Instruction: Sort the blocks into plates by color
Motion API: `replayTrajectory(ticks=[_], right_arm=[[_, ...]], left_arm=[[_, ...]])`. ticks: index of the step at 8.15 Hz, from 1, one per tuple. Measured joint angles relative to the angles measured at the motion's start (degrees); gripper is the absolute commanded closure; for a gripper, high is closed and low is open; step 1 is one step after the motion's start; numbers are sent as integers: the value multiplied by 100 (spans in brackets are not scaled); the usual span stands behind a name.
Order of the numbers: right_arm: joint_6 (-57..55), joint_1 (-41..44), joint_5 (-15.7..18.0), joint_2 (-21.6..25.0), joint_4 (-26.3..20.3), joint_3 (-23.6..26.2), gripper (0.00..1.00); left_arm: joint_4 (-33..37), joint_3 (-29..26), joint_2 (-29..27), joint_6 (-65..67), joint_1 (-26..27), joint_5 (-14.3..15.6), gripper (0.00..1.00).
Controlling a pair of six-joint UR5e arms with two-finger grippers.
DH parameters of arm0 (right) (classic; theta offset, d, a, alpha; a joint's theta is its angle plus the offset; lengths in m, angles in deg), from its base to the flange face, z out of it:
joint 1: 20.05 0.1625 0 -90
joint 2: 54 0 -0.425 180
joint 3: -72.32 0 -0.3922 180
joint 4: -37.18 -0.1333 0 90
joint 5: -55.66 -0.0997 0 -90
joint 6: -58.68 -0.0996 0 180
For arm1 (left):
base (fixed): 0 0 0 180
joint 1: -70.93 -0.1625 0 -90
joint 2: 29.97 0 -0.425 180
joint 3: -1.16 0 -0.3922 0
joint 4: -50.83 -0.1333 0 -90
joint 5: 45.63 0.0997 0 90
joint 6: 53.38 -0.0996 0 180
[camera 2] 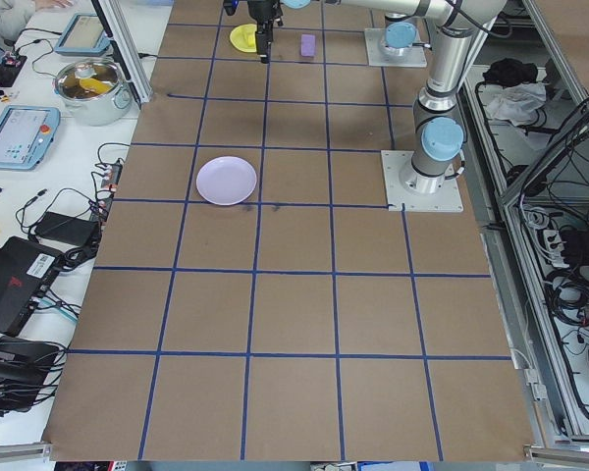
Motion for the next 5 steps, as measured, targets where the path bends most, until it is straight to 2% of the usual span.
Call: replayTrajectory(ticks=[2, 5], right_arm=[[-69, 0, -15, 40, -121, 469, 0], [-58, 0, 46, 31, -167, 901, 0]], left_arm=[[2, 3, 10, -10, -16, 14, 0], [2, 14, 16, -17, -48, 24, 0]])
